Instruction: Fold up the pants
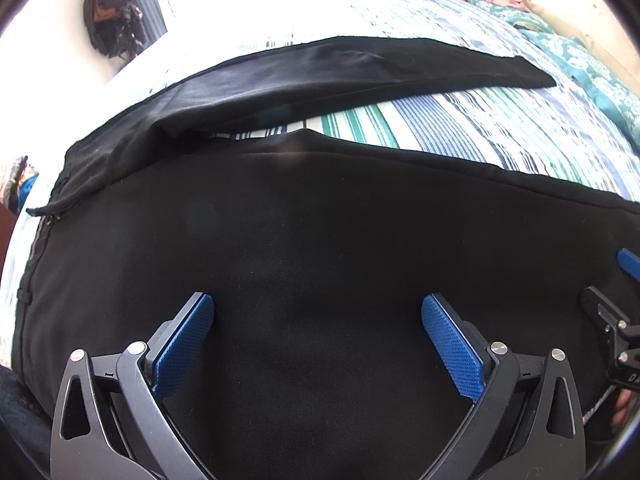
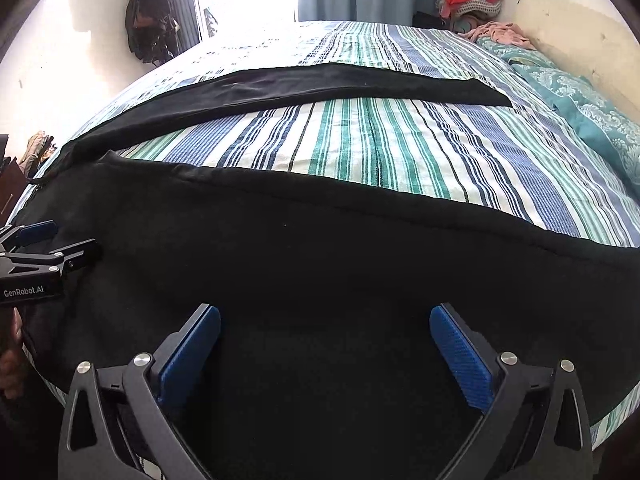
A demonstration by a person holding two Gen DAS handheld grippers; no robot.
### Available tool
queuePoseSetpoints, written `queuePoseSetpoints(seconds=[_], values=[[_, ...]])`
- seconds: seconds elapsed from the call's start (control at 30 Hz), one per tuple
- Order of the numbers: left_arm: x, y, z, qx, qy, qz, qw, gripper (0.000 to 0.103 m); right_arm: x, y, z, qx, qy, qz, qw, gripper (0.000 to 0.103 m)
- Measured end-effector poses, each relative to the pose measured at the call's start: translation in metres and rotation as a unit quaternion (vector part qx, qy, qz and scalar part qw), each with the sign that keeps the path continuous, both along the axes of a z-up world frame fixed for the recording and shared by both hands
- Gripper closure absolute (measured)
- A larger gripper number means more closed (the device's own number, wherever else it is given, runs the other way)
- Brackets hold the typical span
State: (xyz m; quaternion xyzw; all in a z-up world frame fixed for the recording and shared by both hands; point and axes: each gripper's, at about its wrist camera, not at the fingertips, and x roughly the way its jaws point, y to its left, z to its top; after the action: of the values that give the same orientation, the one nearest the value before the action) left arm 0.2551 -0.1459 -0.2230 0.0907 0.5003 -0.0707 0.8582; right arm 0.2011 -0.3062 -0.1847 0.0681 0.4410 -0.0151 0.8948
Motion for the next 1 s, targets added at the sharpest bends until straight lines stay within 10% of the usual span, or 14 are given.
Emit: queuePoseSetpoints(seconds=[0.3, 0.6, 0.83, 1.0], values=[[0.038, 0.037, 0.044, -0.016, -0.016, 0.030, 0.9993, 0.001, -0.011, -0.066, 0.008, 0.020, 0.034, -0.065, 0.997, 0.000], [0.075, 0.092, 0.041, 0.022, -0.033, 0.073, 0.9966, 0.001, -0.058, -0.291, -0.009, 0.065, 0.083, -0.330, 0.938, 0.003], [0.129, 0.090, 0.057, -0.013, -0.084, 0.105, 0.9908, 0.001, -0.018, -0.266, 0.056, 0.021, 0.014, -0.272, 0.962, 0.003], [0.184, 0.084, 0.025, 0.040, -0.086, 0.126, 0.9875, 0.001, 0.081, -0.245, 0.076, 0.069, -0.020, -0.179, 0.981, 0.003]])
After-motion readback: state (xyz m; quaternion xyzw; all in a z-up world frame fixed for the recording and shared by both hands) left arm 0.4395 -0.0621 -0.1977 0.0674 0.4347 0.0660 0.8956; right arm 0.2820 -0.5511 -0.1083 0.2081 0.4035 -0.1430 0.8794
